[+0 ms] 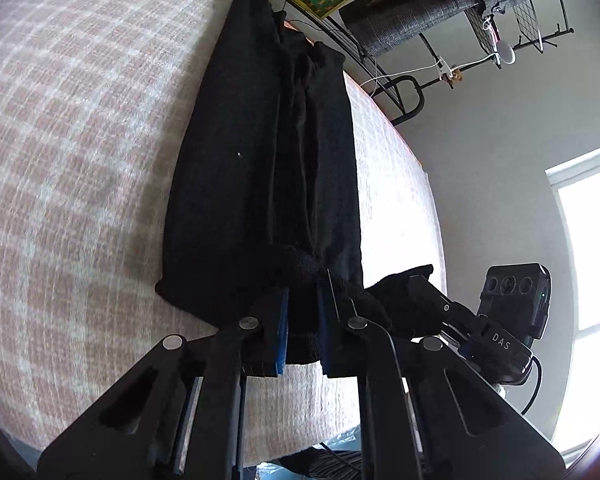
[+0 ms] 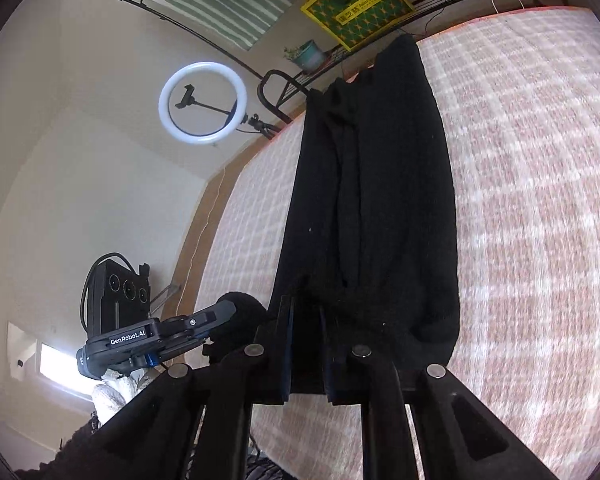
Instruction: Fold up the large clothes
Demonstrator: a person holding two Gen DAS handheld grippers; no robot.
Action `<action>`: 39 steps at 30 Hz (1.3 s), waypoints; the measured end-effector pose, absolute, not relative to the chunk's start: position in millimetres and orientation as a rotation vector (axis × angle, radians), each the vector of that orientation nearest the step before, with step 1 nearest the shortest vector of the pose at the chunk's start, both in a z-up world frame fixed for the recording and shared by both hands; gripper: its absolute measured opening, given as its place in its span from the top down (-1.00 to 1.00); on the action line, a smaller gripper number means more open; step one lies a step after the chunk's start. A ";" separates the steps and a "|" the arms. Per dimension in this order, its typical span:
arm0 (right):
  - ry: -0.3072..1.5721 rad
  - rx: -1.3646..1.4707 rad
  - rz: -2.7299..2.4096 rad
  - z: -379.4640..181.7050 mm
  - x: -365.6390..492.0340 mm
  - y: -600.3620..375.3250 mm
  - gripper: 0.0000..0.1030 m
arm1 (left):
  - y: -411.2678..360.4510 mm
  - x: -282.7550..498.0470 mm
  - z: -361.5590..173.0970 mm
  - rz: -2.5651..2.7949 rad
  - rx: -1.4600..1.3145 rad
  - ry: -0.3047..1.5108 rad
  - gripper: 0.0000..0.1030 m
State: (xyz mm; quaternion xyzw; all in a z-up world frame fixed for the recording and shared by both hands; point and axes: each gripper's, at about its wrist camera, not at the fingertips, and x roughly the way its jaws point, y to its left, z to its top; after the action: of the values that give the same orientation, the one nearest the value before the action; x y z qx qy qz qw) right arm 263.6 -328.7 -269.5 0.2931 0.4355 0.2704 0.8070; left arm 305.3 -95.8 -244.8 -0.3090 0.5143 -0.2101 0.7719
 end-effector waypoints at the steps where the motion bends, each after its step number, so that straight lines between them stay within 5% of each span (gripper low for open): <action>1: 0.934 0.627 0.566 -270.3 273.0 -328.3 0.81 | -97.5 314.5 -247.9 -0.445 -0.666 1.116 0.81; 17: 0.985 0.623 0.407 -306.8 346.6 -340.2 0.80 | -92.4 382.4 -297.9 -0.307 -0.685 1.128 0.80; 21: 0.996 0.646 0.389 -305.7 351.7 -346.7 0.27 | -97.2 389.1 -292.2 -0.321 -0.627 1.117 0.69; 23: 0.980 0.689 0.402 -300.5 350.0 -355.3 0.00 | -91.9 389.3 -286.4 -0.337 -0.650 1.094 0.51; 25: 0.957 0.736 0.427 -293.4 346.2 -365.4 -0.15 | -81.9 387.7 -276.3 -0.329 -0.681 1.036 0.10; 27: 0.919 0.756 0.452 -284.9 338.4 -374.9 -0.14 | -73.7 386.7 -266.9 -0.348 -0.690 0.996 0.06; 32: 0.923 0.624 0.461 -281.6 316.5 -382.0 0.26 | -66.7 374.0 -260.4 -0.363 -0.547 0.945 0.06; 39: 0.977 0.515 0.478 -299.5 311.5 -370.2 0.34 | -82.6 371.5 -288.6 -0.380 -0.441 1.023 0.07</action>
State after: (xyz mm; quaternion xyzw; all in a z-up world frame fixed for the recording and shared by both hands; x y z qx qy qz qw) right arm 311.5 -370.2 -299.5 0.2421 0.4597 0.2250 0.8243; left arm 371.5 -82.6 -288.6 -0.2078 0.4823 -0.1791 0.8319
